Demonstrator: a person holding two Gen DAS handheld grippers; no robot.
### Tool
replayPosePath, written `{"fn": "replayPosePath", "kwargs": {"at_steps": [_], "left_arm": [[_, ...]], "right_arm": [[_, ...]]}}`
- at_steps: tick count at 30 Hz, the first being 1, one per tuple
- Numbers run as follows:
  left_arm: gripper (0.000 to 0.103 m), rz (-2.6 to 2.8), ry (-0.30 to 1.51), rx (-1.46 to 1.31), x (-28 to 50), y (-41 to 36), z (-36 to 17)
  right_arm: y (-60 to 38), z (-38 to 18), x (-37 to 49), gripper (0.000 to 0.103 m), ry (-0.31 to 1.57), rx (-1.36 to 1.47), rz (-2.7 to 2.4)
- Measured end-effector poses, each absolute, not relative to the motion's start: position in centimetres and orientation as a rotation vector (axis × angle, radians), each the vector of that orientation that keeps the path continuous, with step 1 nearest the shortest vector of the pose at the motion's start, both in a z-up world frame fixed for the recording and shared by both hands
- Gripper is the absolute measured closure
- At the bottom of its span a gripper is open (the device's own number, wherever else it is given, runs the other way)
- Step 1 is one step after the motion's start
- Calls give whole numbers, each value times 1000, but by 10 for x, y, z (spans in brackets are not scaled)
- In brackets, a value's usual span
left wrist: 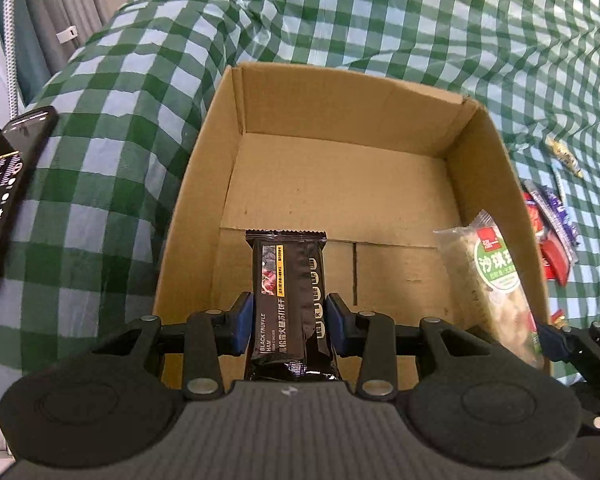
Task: Organize snacks
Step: 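Open left tool dropping chocolate bar while right tool releases peanut bar into box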
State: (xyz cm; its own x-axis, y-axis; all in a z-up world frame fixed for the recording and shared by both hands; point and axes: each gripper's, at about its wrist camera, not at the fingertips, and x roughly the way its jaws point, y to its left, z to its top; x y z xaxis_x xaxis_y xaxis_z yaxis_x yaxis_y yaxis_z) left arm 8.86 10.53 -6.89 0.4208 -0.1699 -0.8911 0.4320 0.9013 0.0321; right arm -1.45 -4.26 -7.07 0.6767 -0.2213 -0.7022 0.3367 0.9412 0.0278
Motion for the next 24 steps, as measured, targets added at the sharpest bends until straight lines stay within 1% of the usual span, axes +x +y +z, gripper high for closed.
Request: {"fn": "replayPosePath", "kwargs": {"at_steps": [9,10,11,12,13,14,15,16,17,18,20,22,24], "left_arm": [[60,-354,1084,313,106,102,-87],[58,-361,1082,310,107,102,-88],[54,-371,1077,301,109,104,-87],[33,-378,1072,294,110,105,-85],[5,-375,1059,288,112,106,-81],[1,-367,1038,284,111,108,-77],[0,-361,1008,274,109,111,-71],[0,-362,989,272,106,113,-66],[0,-369,988,277,104,115,-63],[0,-374,997,286,101,117,-60],[0,-371,1020,297,90,125,-56],[0,-363,1014,293,74,136,-51],[0,-340,1005,292,56,146,-45]], "right_arm": [[-49,-85,6,65,790,158,-320],[-49,-86,8,65,791,158,-321],[-50,-86,10,65,790,160,-323],[-50,-85,12,65,784,163,-323],[-51,-84,13,63,776,166,-321],[-52,-82,15,53,765,170,-320],[-53,-79,16,47,756,175,-321],[-53,-75,15,36,745,180,-322],[-53,-72,15,28,739,183,-322],[-52,-69,12,25,738,186,-323],[-49,-63,4,13,743,200,-324],[-44,-57,-9,10,748,219,-322],[-36,-53,-23,8,752,230,-314]]}}
